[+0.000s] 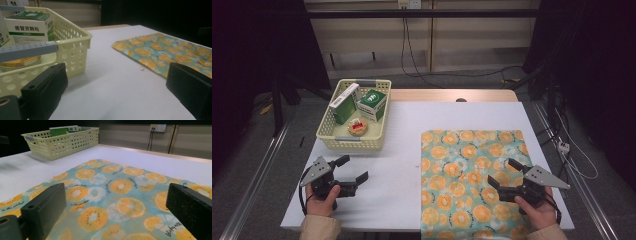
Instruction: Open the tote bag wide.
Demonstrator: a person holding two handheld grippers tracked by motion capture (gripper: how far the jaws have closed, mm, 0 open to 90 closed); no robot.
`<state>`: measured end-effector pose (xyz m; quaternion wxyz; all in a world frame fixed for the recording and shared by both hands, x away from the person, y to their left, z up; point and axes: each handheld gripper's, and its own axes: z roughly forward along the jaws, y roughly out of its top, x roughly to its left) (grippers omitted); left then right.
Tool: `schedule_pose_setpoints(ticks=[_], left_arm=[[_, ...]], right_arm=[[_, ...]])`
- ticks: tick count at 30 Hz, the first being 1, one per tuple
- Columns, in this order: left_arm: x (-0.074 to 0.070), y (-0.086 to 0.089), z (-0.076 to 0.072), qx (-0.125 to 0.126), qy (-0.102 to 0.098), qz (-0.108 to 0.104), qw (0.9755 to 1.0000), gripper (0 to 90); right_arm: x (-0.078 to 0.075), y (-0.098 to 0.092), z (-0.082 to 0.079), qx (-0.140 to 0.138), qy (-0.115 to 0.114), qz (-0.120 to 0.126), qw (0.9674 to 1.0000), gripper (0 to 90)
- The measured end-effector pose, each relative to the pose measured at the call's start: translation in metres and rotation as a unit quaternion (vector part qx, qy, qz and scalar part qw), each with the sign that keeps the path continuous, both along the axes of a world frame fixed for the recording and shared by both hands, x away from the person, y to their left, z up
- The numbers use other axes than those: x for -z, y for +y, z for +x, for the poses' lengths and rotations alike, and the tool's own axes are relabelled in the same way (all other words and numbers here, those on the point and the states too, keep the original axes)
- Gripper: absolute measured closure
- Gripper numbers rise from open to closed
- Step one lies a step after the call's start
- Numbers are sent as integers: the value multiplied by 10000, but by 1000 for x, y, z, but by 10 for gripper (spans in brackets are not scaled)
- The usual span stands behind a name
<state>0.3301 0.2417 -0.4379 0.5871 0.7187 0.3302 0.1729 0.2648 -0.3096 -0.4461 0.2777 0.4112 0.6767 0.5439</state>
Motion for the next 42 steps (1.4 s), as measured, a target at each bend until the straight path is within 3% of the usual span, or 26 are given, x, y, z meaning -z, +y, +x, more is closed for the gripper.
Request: schedule_pose_setpoints(ticks=[6, 21, 32, 38, 42], left_arm=[[0, -1, 0, -6, 17, 5, 10000, 35], [1, -2, 0, 5, 60, -4, 10000, 35], [1, 3, -10, -18, 76, -61, 10000, 35], [2, 5, -9, -45, 62, -79, 9999, 35], [2, 3, -10, -34, 89, -63, 9999, 35]], right_arm=[[-4, 1, 1, -40, -22, -33, 10000, 26], [-19, 11, 15, -312, 238, -348, 9986, 26], [-31, 25, 48, -432, 702, -501, 9953, 37], [-32, 59, 59, -751, 825, -727, 9911, 48], [-31, 81, 69, -821, 907, -854, 9888, 55]])
